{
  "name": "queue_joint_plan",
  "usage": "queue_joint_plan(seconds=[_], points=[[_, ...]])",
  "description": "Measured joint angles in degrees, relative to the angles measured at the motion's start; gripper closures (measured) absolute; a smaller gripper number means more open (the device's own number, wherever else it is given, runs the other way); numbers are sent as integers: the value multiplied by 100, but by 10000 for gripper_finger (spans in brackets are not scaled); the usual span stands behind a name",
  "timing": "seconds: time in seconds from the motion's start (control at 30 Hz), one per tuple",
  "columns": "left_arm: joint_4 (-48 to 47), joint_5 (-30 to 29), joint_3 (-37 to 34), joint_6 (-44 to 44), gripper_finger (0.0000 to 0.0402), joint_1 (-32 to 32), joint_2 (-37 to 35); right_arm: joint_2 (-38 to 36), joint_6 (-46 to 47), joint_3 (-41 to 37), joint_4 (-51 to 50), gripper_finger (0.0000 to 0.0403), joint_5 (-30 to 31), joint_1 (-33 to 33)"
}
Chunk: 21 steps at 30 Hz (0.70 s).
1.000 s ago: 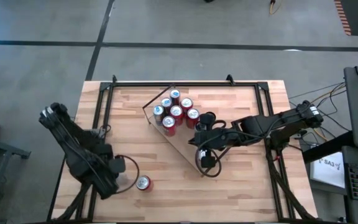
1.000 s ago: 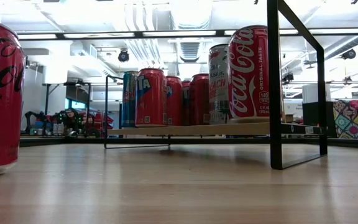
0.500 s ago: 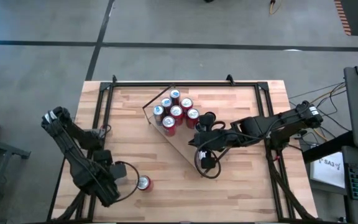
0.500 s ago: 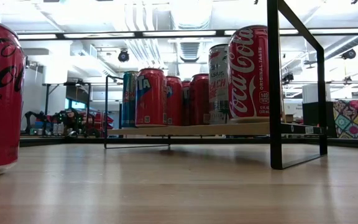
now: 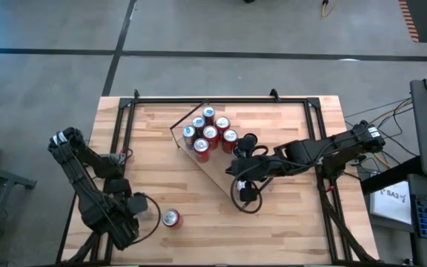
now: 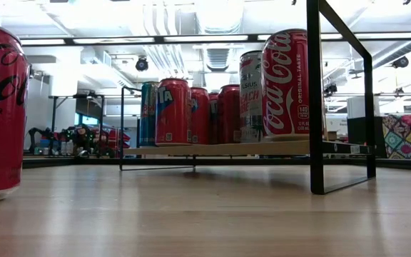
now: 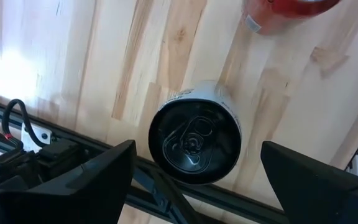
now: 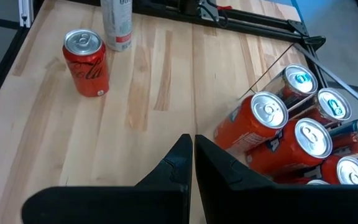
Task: Place canned beverage on shelf
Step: Put the pink soda can on the shelf aligned with the pink soda can on the shelf
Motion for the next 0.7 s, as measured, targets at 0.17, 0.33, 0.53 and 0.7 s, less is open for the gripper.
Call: queue_joint_plan(seconds=[0.17,0.33,0.53,0.7], points=[[0,-28,-2,0,71,-1,0,0,49,-77,-1,394,0,0],[4,-160,-2,0,71,-1,0,0,63,-139,31,394,0,0],[39,-160,-2,-10,71,-1,0,0,125,-165,31,394,0,0],[61,-160,-93,-17,71,-1,0,0,126,-172,31,394,0,0]])
